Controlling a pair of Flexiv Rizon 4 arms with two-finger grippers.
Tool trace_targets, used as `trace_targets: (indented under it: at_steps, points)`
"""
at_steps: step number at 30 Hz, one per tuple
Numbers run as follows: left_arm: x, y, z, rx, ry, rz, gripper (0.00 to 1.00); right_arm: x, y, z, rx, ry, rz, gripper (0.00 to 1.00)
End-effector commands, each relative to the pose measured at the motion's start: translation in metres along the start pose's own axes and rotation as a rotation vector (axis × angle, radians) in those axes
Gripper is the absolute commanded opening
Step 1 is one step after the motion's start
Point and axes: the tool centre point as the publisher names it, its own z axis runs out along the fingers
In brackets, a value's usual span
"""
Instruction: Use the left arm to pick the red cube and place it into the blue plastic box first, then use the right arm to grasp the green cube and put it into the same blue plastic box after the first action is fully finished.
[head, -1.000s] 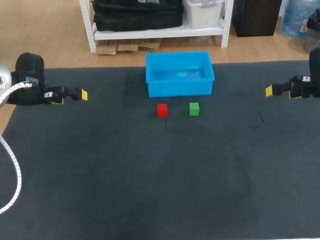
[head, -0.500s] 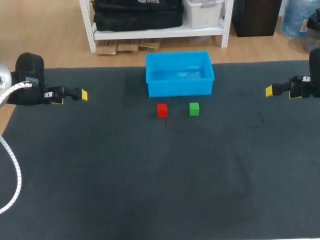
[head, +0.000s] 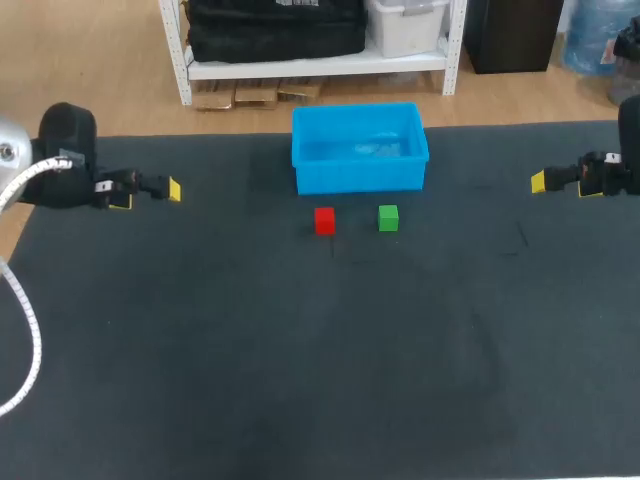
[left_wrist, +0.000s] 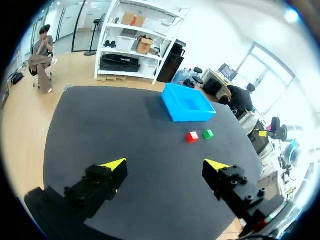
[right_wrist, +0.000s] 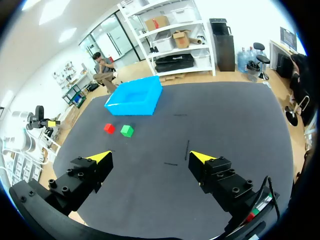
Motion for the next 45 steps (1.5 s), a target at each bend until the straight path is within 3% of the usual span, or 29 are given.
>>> trace_targets:
  at_steps: [1,21,45]
  points:
    - [-0.015,-0.008,0.009,-0.089,0.077,0.003,1.00,0.000,0.000,0.000,0.001,0.000,-0.001,1.00]
    - [-0.036,-0.042,0.051,-0.231,0.271,0.065,1.00,0.000,0.000,0.000,0.001,0.000,-0.001,1.00]
    - [-0.046,-0.074,0.087,-0.251,0.380,0.031,1.00,0.000,0.000,0.000,0.001,0.000,-0.001,1.00]
